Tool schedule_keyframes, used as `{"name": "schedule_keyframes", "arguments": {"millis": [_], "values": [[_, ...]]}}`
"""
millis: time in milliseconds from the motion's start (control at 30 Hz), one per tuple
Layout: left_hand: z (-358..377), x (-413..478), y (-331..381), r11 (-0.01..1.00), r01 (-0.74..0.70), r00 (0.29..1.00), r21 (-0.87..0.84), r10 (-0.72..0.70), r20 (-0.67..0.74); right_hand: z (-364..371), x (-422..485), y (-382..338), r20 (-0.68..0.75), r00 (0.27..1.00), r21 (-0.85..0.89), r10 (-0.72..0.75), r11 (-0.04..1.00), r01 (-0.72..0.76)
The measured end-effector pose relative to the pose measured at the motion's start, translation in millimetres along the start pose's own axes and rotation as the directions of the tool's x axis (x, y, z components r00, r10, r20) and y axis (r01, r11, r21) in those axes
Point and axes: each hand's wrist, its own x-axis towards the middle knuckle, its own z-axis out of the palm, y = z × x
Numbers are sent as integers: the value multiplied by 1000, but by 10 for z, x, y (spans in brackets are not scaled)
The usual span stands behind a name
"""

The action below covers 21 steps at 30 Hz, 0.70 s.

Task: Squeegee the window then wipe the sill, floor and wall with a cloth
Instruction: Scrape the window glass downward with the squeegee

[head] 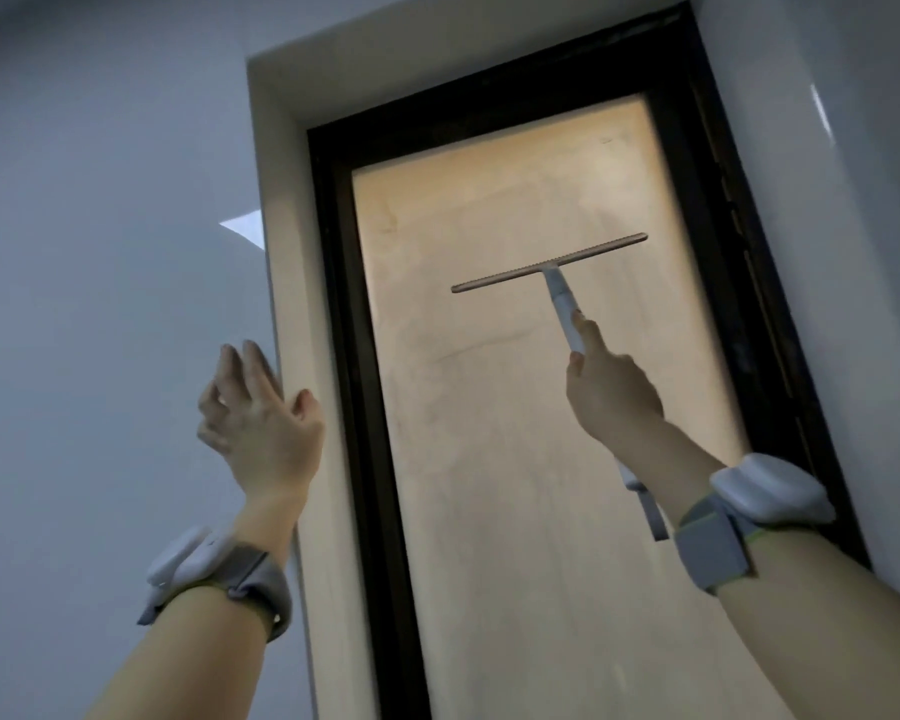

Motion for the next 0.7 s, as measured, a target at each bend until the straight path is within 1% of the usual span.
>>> {"name": "schedule_keyframes", "arguments": {"millis": [33,100,167,267,333,433,500,700], "values": [[-6,9,-26,998,8,999,-62,-10,-31,53,-56,7,-4,1000,-19,5,1000,-5],[-34,-15,-72,985,40,998,-170,-49,-44,133,-175,-10,-1,1000,-22,29,999,-29],[-53,-51,-43,972,61,995,-226,-76,-59,178,-299,41,4,999,-12,50,999,-50],[-79,-31,-104,954,59,996,-294,-77,-50,224,-577,59,34,995,-34,99,995,-98],[-77,-44,-93,948,58,997,-314,-74,-37,204,-754,115,57,989,-51,139,989,-136],[-126,-27,-120,942,53,998,-332,-65,-24,185,-877,118,87,983,-94,165,983,-156],[-123,-29,-119,944,45,998,-327,-55,-20,106,-840,93,97,980,-79,175,983,-168],[-125,-28,-149,953,15,1000,-302,-16,0,-26,-518,-321,76,993,-44,87,996,-83]]}}
